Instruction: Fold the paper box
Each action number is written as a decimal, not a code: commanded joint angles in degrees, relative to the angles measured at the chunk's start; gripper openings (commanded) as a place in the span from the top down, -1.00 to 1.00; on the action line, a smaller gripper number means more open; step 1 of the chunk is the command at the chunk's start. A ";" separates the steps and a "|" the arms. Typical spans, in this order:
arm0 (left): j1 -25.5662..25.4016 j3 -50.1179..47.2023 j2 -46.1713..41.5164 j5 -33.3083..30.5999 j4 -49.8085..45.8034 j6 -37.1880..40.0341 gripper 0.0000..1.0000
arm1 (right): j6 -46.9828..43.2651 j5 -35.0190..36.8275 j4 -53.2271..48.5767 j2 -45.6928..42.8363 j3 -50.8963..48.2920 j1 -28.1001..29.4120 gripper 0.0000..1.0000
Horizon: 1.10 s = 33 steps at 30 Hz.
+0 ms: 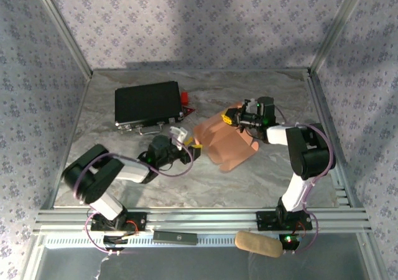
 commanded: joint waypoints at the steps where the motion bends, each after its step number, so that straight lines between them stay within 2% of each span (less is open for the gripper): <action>1: 0.94 -5.18 -7.47 -5.88 -2.29 -3.65 -0.27 | 6.26 4.83 7.92 -0.50 -1.21 3.71 1.00; 3: 0.85 -7.96 -14.70 -8.79 -6.00 -5.35 -0.26 | 7.95 7.10 9.18 -0.87 -1.56 5.90 1.00; 6: 0.75 -9.60 -28.78 -14.39 -19.43 -6.02 -0.27 | 10.01 10.47 10.18 -0.59 -1.16 9.79 1.00; 8: 2.40 -10.85 -38.82 -17.78 -28.07 -6.65 -0.27 | 11.39 12.41 10.50 0.30 -0.07 12.87 1.00; 11: 10.01 -13.91 -49.96 -13.73 -34.43 -8.23 -0.23 | 10.55 14.30 8.91 1.04 0.70 15.42 1.00; 13: 15.57 -14.68 -52.57 -8.61 -36.57 -8.22 -0.15 | 9.21 13.92 7.57 1.53 0.96 15.20 1.00; 14: 18.05 -14.91 -52.33 -5.87 -35.98 -8.84 -0.11 | 8.93 12.85 7.88 2.18 1.37 15.00 1.00; 16: 19.68 -14.41 -48.44 -2.38 -32.84 -8.76 -0.05 | 8.80 10.98 8.50 3.12 2.03 14.65 1.00; 18: 19.68 -11.21 -41.88 -2.89 -33.98 -7.34 0.06 | 7.50 10.04 7.26 3.11 2.28 14.34 1.00; 21: 19.94 -9.42 -31.67 -3.22 -29.68 -7.56 0.19 | 6.71 9.03 6.17 3.08 2.56 13.75 1.00; 25: 19.77 -7.96 -21.64 -0.62 -21.74 -8.56 0.20 | 6.64 7.87 5.71 3.96 3.40 13.24 1.00; 28: 19.29 -6.90 -17.30 0.46 -16.84 -8.08 0.16 | 6.74 7.45 5.80 4.69 3.69 13.00 1.00; 33: 18.93 -1.88 -11.18 1.68 -16.75 -5.79 0.14 | 7.01 6.80 6.55 5.10 3.64 12.67 1.00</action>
